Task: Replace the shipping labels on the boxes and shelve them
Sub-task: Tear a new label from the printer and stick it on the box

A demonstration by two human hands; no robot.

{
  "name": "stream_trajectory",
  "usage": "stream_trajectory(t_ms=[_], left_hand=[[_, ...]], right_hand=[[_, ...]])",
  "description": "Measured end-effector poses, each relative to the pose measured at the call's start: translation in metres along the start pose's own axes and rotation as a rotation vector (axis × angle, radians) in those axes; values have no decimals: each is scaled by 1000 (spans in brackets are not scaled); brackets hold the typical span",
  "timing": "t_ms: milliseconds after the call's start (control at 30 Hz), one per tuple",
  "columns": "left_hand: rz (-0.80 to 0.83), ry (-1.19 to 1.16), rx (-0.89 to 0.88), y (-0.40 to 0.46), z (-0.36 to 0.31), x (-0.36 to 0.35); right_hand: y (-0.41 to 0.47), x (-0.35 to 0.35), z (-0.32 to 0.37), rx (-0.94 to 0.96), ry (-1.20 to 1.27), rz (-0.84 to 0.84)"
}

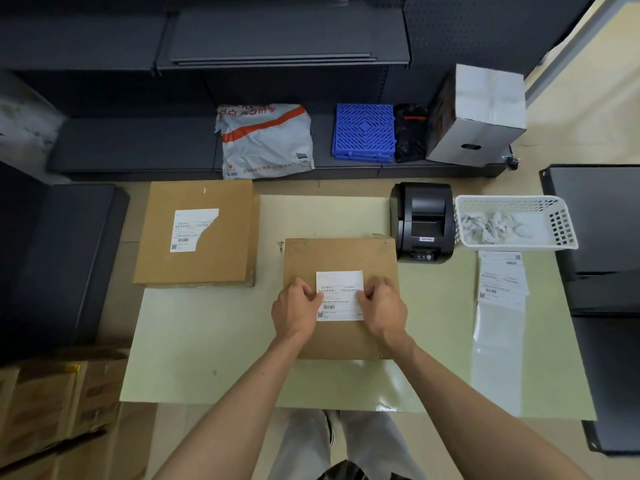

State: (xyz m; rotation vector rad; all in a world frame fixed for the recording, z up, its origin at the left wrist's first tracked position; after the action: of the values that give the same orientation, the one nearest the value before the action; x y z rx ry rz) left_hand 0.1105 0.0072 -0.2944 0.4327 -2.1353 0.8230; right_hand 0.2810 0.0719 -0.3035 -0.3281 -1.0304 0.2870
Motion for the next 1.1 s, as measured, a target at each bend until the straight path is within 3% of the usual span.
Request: stream_trajectory(t_ms=[100,233,367,567,700,933,1100], left_hand=[[-69,112,-218,2,2,9],[-83,333,-641,2,0,7],[123,507,-839,-6,-14,-3],[231,644,-750,-6,-13,-7],[244,616,-736,-7,-8,-8],[221,751,-679,-5,5,2],[245,717,-627,-8,6,-4]], right_hand=[[-2,10,3,86,-84,-78],[-10,13,12,457,-343,-217],[-15,0,28,646,-523,-34],[-9,-4,21,615,-706,136],[-9,-3,18,671,-750,180],[-10,17,12,587,-863,234],[-16,15,10,551,-900,229]])
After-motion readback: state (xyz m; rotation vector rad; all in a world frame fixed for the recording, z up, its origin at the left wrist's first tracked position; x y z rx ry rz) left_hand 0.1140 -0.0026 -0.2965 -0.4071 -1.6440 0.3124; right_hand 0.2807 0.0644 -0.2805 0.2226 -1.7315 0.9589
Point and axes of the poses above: each hand's wrist, its own y-axis towards the middle knuckle, its own x-axis out of the back of the hand, z = x × y, the point moved 3 cm from there along y, towards the middle knuckle, and after that the axes turned 3 degrees about -x, right-handed, at the moved point
